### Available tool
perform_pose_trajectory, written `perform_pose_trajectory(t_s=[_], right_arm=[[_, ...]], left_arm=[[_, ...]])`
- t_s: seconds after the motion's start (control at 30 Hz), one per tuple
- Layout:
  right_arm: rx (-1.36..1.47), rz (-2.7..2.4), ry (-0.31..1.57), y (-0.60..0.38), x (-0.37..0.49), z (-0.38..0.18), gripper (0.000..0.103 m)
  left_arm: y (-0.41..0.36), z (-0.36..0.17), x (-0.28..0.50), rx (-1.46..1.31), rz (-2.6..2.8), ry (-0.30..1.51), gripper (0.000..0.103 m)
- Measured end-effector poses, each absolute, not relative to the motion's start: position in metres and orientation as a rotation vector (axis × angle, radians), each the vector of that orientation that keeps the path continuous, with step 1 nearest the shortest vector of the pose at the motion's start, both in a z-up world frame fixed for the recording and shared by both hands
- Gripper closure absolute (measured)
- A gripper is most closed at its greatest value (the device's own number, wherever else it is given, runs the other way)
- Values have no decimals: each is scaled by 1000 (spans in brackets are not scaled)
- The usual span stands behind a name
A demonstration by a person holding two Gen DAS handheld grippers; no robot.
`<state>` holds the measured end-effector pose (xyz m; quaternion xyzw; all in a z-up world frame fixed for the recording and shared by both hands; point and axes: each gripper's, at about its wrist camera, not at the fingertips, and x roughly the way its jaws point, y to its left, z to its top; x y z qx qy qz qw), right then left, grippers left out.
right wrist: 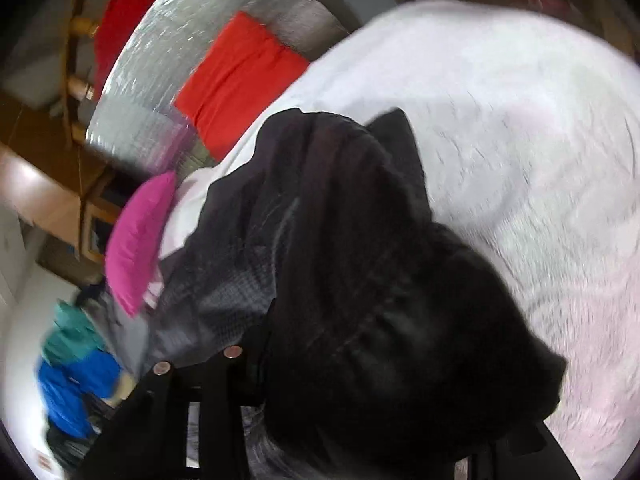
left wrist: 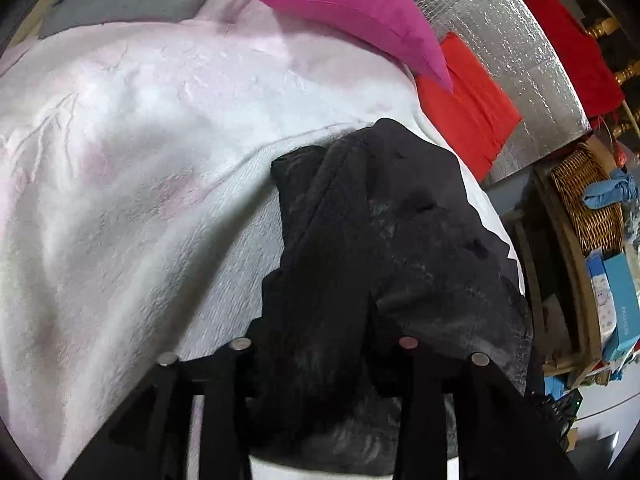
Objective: Fold large clothes
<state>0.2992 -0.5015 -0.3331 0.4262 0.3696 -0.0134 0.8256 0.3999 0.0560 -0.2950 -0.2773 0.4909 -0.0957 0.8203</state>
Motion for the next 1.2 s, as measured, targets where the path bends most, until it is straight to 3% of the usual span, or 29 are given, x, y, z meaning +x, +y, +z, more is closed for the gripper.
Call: perform_pose_trajectory(t_s=[0.03, 0.1, 0.17, 0.27, 0.57, 0.6, 0.7, 0.77, 0.87, 1.0, 1.2], right_arm=[[921, -27, 788, -502, 296, -333, 52], [945, -37, 801, -502, 291, -333, 33], [1007, -25, 800, -505, 282, -333, 33], [1061, -27, 787, -510, 270, -334, 32], [1081, -40, 766, -501, 272, -339, 31], [1049, -46, 760, -498, 278, -337, 35], [931, -81, 763, -493, 284, -331, 53], [898, -82, 747, -490, 284, -325, 60], [819, -74, 679, -484, 279, -307, 64], [763, -67, 597, -480, 272, -289, 64], [881, -90, 776, -494, 281, -324, 60]], left_arm=[[57, -292, 394, -571, -180, 1056, 46], [59, -287, 380, -548, -175, 1062, 38], [63, -279, 360, -527, -165, 1051, 37], [76, -275, 338, -571, -172, 1038, 27], [62, -315, 341, -859, -207, 1118, 26], [60, -316, 346, -877, -206, 1094, 26], [57, -319, 353, -933, -216, 1041, 31], [58, -317, 354, -920, -184, 1006, 57], [56, -306, 354, -922, -231, 938, 67], [53, -286, 351, -833, -268, 874, 68], [49, -304, 355, -732, -195, 1025, 59]])
